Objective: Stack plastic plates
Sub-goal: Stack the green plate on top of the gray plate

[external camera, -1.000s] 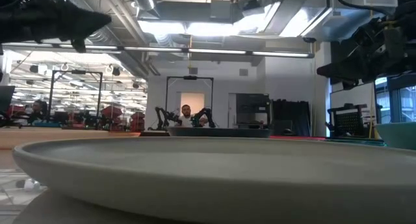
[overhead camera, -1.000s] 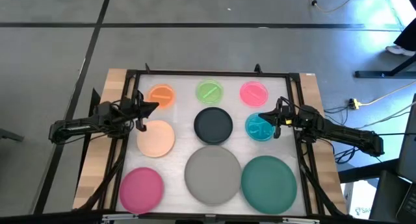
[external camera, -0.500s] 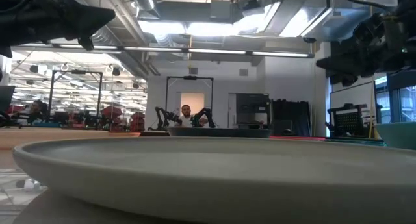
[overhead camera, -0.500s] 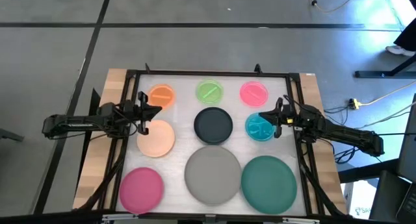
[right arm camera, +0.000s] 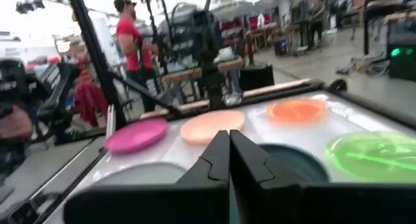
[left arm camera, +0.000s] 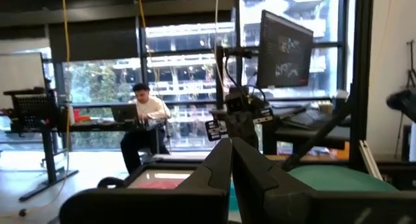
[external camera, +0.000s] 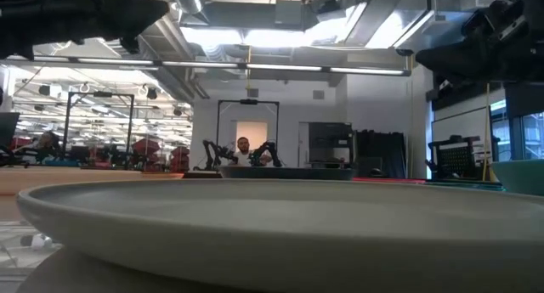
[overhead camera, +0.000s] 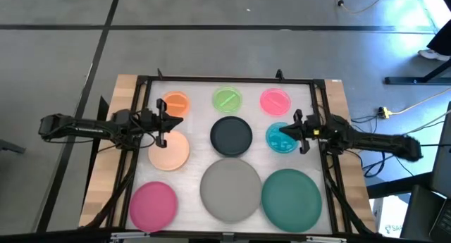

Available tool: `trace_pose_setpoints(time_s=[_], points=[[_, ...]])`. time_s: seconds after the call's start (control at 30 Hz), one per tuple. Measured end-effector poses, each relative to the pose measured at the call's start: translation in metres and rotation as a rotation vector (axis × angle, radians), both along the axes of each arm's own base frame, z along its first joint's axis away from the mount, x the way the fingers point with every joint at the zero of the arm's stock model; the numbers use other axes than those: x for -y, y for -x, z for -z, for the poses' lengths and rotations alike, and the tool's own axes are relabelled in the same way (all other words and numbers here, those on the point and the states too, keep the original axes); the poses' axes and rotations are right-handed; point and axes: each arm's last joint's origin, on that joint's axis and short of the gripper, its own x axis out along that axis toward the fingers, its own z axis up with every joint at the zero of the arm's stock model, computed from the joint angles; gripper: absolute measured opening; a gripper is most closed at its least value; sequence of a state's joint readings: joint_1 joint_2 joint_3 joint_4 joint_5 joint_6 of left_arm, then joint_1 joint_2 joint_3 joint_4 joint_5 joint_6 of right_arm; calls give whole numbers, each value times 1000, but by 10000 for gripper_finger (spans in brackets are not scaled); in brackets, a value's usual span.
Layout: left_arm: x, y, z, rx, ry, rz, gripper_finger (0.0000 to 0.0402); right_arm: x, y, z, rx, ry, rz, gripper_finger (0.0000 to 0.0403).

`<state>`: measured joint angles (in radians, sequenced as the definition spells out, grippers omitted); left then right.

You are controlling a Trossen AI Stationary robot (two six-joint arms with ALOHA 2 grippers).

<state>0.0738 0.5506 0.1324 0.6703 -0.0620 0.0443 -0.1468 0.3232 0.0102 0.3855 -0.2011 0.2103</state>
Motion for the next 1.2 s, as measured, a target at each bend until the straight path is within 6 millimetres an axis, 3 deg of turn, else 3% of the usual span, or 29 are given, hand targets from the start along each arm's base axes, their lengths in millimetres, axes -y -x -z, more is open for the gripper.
trace_pose_setpoints(time_s=[0.23, 0.4, 0.7, 1.0, 1.2], points=[[-1, -13, -20, 13, -71, -13, 6, -30, -24, -28, -39, 95, -39, 1], [-4, -13, -42, 71, -130, -62, 6, -52, -49, -54, -193, 132, -30, 1], [2, -12, -55, 137, -74, 1, 6, -76, -99, -84, -444, 91, 40, 1], [3, -11, -58, 171, -76, 0, 6, -91, -137, -49, -665, -5, -3, 4], [3, -10, -59, 182, -76, -2, 6, -94, -150, -20, -772, -75, 60, 74]])
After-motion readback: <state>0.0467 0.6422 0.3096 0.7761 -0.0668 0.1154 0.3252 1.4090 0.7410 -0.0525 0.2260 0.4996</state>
